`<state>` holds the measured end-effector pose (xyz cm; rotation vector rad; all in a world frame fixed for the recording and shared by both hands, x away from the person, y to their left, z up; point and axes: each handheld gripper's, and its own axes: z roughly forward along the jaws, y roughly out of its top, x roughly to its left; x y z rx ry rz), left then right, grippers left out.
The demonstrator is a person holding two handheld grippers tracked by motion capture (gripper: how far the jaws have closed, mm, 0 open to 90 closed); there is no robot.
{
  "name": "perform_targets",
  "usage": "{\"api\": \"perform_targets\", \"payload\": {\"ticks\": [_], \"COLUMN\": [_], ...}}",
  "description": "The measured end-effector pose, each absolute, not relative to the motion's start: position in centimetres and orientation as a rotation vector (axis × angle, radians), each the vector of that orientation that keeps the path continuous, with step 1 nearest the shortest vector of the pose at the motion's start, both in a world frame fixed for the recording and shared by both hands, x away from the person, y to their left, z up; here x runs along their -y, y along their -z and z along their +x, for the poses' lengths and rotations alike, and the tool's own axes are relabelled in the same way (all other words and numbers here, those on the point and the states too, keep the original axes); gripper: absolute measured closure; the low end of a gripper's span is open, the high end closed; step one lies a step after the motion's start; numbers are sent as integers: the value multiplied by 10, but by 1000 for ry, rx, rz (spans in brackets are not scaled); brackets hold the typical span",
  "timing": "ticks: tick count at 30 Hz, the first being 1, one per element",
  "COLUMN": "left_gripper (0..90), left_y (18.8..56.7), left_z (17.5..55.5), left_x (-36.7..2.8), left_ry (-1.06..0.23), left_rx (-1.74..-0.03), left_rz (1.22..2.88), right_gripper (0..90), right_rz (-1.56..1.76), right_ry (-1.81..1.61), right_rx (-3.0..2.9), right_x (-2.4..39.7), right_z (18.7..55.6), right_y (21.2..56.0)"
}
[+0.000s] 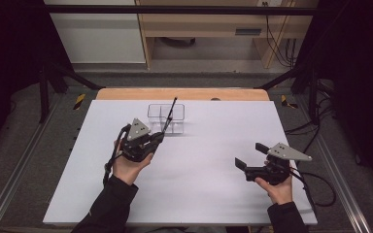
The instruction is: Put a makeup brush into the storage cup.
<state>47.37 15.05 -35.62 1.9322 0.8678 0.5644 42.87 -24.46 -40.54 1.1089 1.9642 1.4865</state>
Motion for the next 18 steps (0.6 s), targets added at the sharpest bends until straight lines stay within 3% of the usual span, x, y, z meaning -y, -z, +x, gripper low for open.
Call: {"api": "perform_targets", "payload": {"ticks": [18], "left_gripper": [840], "left_y": [335], "left_z": [499], "left_x": [-147], "left_ry": [-606], "left_rx": [-895], "left_rz": [1817], "right_gripper": [31], "right_rz": [1112], "right_ry": [-1484], "right_rx": [-1965], "right_x": [244], "right_z": [429], "right_y": [406]}}
